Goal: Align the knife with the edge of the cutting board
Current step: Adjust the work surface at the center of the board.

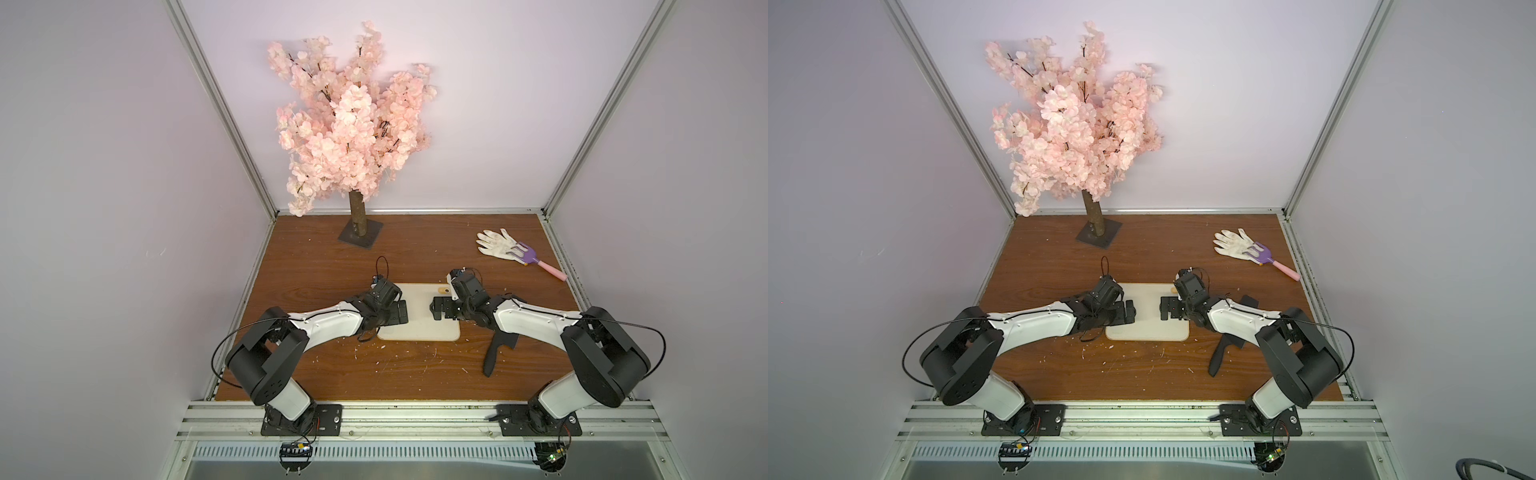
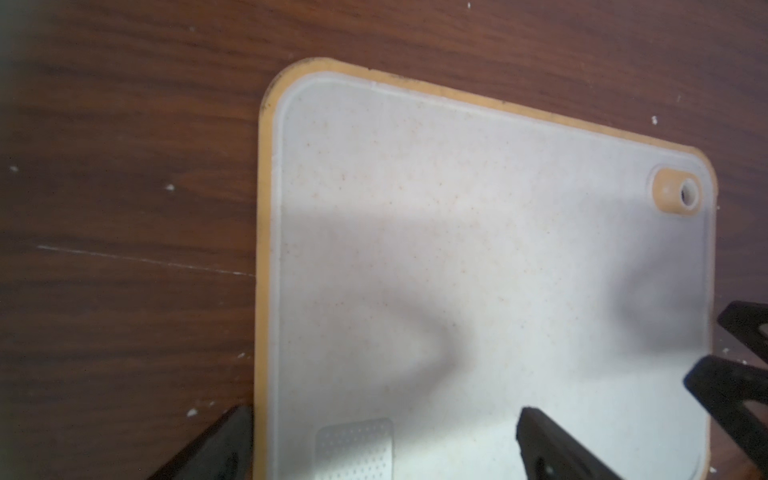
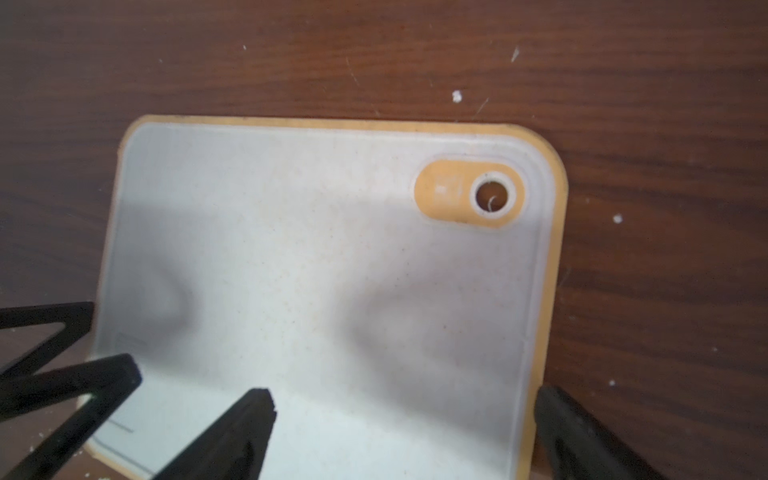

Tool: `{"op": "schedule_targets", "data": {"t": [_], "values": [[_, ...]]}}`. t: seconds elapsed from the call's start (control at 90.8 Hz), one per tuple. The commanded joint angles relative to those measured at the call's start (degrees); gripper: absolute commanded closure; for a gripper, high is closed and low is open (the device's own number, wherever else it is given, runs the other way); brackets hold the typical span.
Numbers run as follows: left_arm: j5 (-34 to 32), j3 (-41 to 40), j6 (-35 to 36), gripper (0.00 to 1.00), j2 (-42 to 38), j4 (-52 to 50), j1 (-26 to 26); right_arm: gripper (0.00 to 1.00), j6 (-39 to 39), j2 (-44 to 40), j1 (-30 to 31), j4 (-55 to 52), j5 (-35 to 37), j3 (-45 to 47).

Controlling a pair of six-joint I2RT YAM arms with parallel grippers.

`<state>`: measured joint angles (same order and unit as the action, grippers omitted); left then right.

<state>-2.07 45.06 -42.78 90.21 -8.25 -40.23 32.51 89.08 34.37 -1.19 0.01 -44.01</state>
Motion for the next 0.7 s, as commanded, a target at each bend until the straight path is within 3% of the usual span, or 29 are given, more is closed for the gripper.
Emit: {"op": "schedule_targets", "data": {"t": [0.0,0.693], "values": [[3.2,-1.1,0.3,0.0,0.1,-4.9,0.8,0.01,-1.2,-1.8,-0.4,-1.0,-0.8,-2.4],[-3.8,13.2,8.2,0.0,-5.4,-14.4,3.4,0.01,-1.9,-10.2,-0.8,-12.3,3.7,-5.2]]}}
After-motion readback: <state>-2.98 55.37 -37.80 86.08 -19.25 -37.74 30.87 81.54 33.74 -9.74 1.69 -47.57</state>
